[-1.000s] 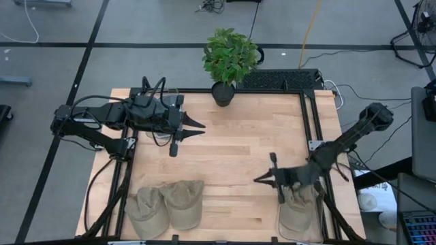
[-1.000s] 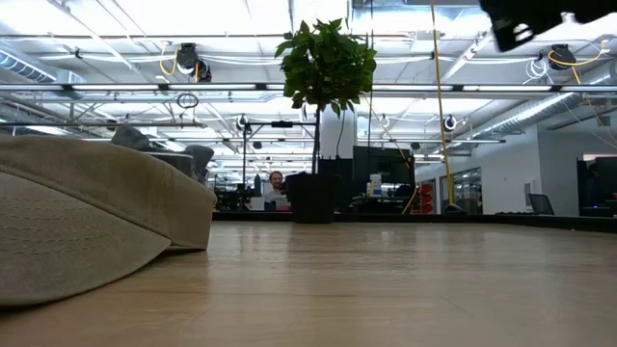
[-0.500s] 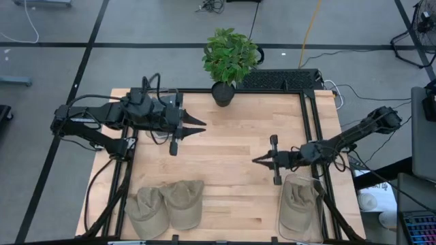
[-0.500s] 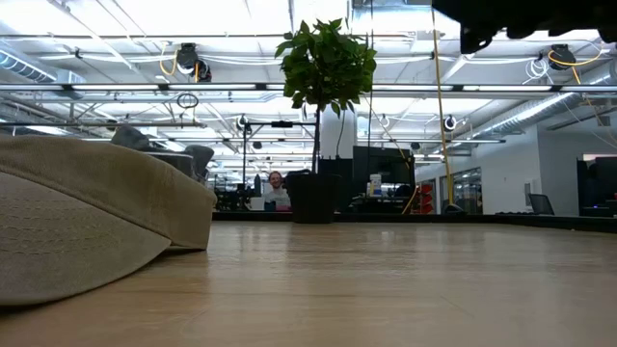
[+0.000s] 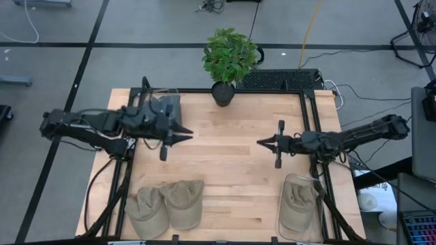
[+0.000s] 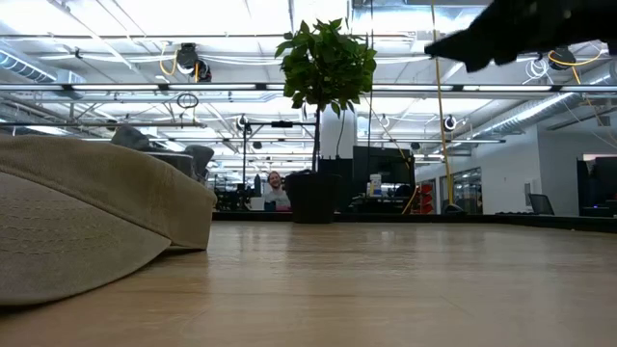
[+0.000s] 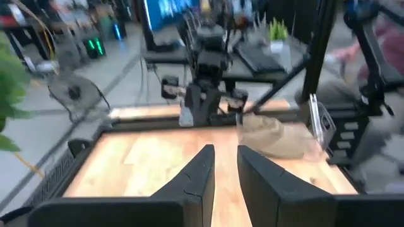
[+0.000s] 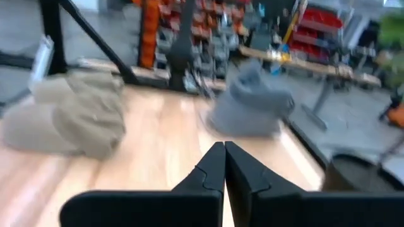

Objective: Pick & Place hat
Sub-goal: Put the right brown cap into the right transparent bin

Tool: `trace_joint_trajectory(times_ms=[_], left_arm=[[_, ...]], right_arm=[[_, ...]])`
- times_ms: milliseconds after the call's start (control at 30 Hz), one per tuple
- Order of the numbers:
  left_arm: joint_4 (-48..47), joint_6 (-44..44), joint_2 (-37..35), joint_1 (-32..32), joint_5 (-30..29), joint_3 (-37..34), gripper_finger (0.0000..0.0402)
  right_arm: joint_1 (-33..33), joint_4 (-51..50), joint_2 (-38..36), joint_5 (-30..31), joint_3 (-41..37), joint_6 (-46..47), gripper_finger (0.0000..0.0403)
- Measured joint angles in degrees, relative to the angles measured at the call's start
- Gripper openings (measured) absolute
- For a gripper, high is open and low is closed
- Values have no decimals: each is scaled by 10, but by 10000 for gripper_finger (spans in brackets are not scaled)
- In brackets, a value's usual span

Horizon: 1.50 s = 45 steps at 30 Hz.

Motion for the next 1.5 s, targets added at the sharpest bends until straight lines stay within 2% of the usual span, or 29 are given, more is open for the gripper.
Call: trace_joint_trajectory(times_ms=[167, 267, 400, 500, 767, 833, 900, 1000, 1133, 1267, 1367, 1500], left_arm=[[154, -37, -112, 0, -17, -190, 77], [283, -85, -148, 0, -14, -276, 77], [422, -156, -154, 0, -12, -347, 77], [426, -176, -154, 0, -11, -363, 77], [380, -143, -152, 0, -11, -367, 77], [371, -145, -152, 0, 4, -364, 77], [319, -166, -152, -3, 21, -342, 79], [169, -203, -145, -19, 10, -280, 96], [-62, -278, -86, -58, -46, -177, 149], [-207, -358, -5, -102, -12, -120, 204], [-211, -439, 50, -131, 32, -114, 229], [-194, -487, 111, -163, 48, -114, 238]], right_arm=[[-21, -40, 0, 0, 0, 29, 0], [-22, -38, 2, 0, 0, 33, 0], [-22, -29, 6, 0, 0, 33, 0], [-22, -16, 8, 1, -1, 53, 0], [-22, -6, 8, 1, -1, 110, 0], [-22, -6, 8, 1, -1, 117, 0], [-22, -6, 8, 1, -1, 122, 0], [-22, -7, 8, 1, -1, 118, 0], [-22, -6, 8, 2, -1, 89, 0], [-22, -6, 8, 2, -1, 52, 0], [-22, -6, 8, 2, -1, 30, 0], [-22, -6, 8, 2, -1, 13, 0]])
